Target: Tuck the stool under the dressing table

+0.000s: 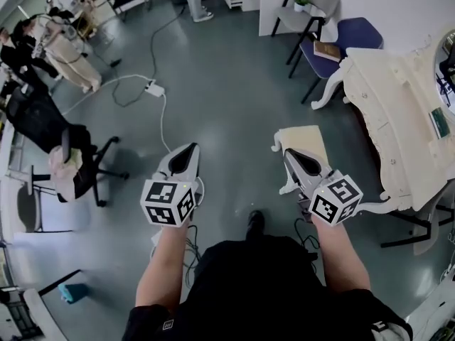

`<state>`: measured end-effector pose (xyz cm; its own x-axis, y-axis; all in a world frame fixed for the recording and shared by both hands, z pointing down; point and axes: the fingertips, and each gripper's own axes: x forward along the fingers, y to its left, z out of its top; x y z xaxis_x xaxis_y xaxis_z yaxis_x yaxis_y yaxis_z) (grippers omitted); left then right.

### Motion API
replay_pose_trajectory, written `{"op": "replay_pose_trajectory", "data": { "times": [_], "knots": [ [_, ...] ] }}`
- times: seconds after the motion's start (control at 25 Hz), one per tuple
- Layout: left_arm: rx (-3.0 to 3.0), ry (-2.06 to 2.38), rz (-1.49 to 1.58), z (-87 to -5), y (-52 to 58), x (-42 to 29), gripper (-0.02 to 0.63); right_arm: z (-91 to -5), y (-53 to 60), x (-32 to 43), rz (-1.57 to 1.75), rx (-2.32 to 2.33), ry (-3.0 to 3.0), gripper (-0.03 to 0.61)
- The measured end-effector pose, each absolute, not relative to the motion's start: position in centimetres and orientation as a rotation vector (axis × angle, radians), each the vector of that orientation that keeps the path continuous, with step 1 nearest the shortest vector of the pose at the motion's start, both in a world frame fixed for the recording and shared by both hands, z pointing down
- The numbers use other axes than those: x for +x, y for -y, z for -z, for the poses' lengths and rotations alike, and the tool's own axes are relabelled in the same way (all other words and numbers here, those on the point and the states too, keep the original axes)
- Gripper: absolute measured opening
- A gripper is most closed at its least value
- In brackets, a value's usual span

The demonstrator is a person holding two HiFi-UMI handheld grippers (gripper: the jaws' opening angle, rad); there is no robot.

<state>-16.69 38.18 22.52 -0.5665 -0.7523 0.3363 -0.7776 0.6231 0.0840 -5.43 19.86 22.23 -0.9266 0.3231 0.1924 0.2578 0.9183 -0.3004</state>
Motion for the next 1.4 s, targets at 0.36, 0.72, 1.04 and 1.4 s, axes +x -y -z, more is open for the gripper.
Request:
{"op": "replay_pose_trajectory", "data": {
  "times": [0.36, 0.72, 1.04, 1.4],
  "knots": [
    [1.477, 2.362, -0.13, -23.3, -27.7, -23.5, 0.018, -23.7, -11.2, -7.5, -0.445, -0.112, 2.851, 0.005],
    [1.899, 2.038, -0.243, -24.8, -15.1, -31.3, 0.018, -25.1, -4.2, -10.1, -0.567, 0.449, 2.826, 0.005],
    [2.125, 1.77, -0.36, -25.6, -7.3, -30.9, 0.018, -25.5, -3.3, -8.3, -0.612, 0.778, 2.791, 0.005],
    [2.287, 1.513, -0.421, -26.0, -2.5, -22.6, 0.018, -27.9, -2.9, -1.2, -0.711, 1.02, 2.718, 0.005]
  ]
}}
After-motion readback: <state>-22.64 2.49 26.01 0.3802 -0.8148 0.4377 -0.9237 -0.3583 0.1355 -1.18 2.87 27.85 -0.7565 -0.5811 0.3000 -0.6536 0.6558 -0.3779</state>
